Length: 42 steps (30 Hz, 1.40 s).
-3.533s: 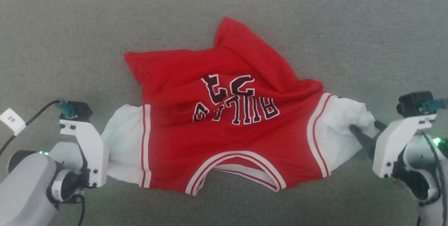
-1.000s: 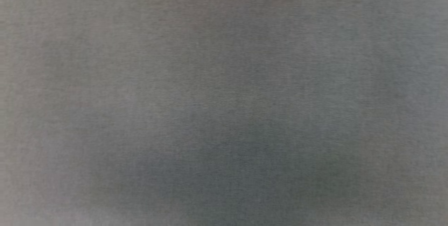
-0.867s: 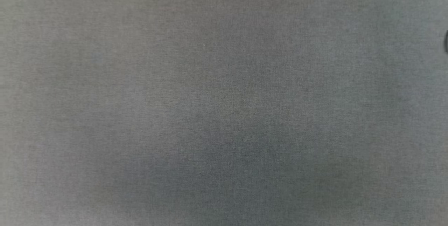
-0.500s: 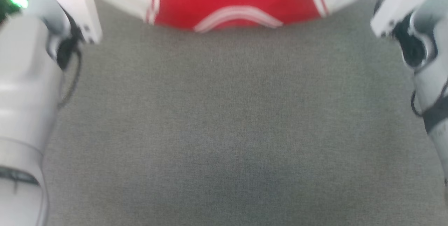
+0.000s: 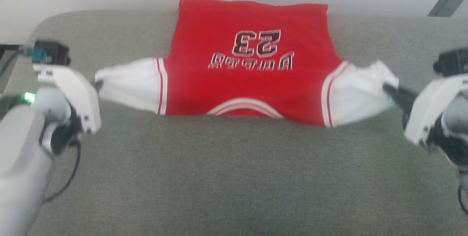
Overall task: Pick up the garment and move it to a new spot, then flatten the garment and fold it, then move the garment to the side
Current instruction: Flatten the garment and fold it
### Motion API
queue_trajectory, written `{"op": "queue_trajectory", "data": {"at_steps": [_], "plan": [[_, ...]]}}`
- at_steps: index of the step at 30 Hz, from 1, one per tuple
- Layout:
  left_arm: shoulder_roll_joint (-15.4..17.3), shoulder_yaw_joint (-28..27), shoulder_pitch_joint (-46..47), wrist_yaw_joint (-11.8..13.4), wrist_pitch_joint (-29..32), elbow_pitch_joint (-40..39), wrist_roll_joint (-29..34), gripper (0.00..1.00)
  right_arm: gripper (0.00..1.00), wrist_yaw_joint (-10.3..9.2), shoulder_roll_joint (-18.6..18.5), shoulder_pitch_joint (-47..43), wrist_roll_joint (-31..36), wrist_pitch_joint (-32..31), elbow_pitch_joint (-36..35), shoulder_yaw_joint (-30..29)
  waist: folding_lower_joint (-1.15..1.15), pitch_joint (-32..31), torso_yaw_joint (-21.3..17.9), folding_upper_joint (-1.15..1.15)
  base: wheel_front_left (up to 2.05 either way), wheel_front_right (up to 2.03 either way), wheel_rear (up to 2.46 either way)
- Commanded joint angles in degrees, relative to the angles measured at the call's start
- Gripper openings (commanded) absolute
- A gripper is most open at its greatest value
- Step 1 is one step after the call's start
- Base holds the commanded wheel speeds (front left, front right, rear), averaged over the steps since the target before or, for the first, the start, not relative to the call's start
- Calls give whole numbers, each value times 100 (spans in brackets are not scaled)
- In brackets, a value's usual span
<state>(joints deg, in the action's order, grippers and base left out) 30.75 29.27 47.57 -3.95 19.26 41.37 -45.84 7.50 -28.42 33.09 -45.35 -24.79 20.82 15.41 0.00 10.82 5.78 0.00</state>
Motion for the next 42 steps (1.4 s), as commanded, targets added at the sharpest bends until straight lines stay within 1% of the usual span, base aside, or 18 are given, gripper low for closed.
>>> {"op": "queue_trajectory", "data": {"at_steps": [1, 3, 6, 7, 8, 12, 15, 18, 22, 28, 29, 30, 31, 32, 34, 36, 40, 42], "plan": [[129, -44, -315, 147, 151, -290, -83, 0, 0, -2, -74, -254, -62, -137, -179, -62, 0, -72, -47, 0, 0, 0, 0], [366, -131, -822, 454, 430, -1005, -230, 0, 0, -2, -187, -675, -147, -440, -558, -83, 0, -104, -69, 0, 0, 0, 0], [753, -240, -1718, 1040, 860, -2220, -405, 0, 0, -3, -389, -1262, -206, -839, -1101, -205, 0, -114, -94, 0, 0, 0, 0], [885, -310, -2014, 1274, 977, -2638, -477, 0, 0, -3, -425, -1464, -244, -968, -1271, -252, 0, -111, -101, 0, 0, 0, 0], [1155, -417, -2623, 1744, 1199, -3448, -592, 0, 0, -2, -510, -1868, -329, -1249, -1607, -363, 0, -98, -102, 0, 0, 0, 0], [1560, -658, -3680, 2600, 1467, -4905, -739, 0, 0, -3, -677, -2593, -458, -1773, -2250, -700, 0, -35, -84, 0, 0, 0, 0], [1777, -824, -4257, 3084, 1532, -5704, -776, 0, 0, -2, -696, -3061, -451, -2053, -2630, -1000, 0, 35, -52, 0, 0, 0, 0], [1855, -913, -4674, 3354, 1451, -6163, -774, 0, 0, -2, -571, -3406, -330, -2212, -2880, -1277, 0, 117, -24, 0, 0, 0, 0], [1736, -880, -5003, 3400, 1270, -6222, -812, 0, 0, -2, -286, -3658, 4, -2212, -2936, -1398, 0, 220, 2, 0, 0, 0, 0], [1346, -667, -4864, 3106, 870, -5791, -682, 0, 0, -2, 143, -3495, 632, -1896, -2429, -1228, 0, 308, 19, 0, 0, 0, 0], [1278, -628, -4815, 3046, 801, -5675, -655, 0, 16, -2, 212, -3433, 714, -1824, -2301, -1189, 0, 316, 21, 0, 0, 0, 0], [1217, -568, -4775, 2978, 743, -5560, -611, 0, 39, -2, 262, -3383, 809, -1768, -2179, -1171, 0, 325, 22, 0, 0, 0, 0], [1146, -520, -4717, 2915, 679, -5457, -575, 0, 65, -7, 308, -3343, 885, -1717, -2071, -1147, 0, 332, 25, 0, 0, 0, 0], [1073, -485, -4669, 2857, 613, -5361, -556, 0, 100, -7, 344, -3285, 941, -1673, -1986, -1118, 0, 335, 30, 0, 0, 0, 0], [966, -421, -4578, 2751, 521, -5180, -529, 0, 100, -7, 424, -3221, 965, -1636, -1906, -1077, 0, 335, 38, 0, 0, 0, 0], [895, -369, -4490, 2675, 468, -5056, -492, 0, 100, -8, 354, -3202, 1014, -1586, -1974, -1111, 0, 336, 51, 0, 0, 0, 0], [779, -282, -4383, 2576, 396, -4925, -488, 0, 100, -5, 284, -3114, 954, -1512, -2450, -1392, 0, 342, 95, 0, 0, 0, 0], [745, -253, -4334, 2541, 376, -4904, -459, 0, 100, -4, 333, -3041, 890, -1539, -2776, -1566, 0, 369, 133, 0, 0, 0, 0]]}}
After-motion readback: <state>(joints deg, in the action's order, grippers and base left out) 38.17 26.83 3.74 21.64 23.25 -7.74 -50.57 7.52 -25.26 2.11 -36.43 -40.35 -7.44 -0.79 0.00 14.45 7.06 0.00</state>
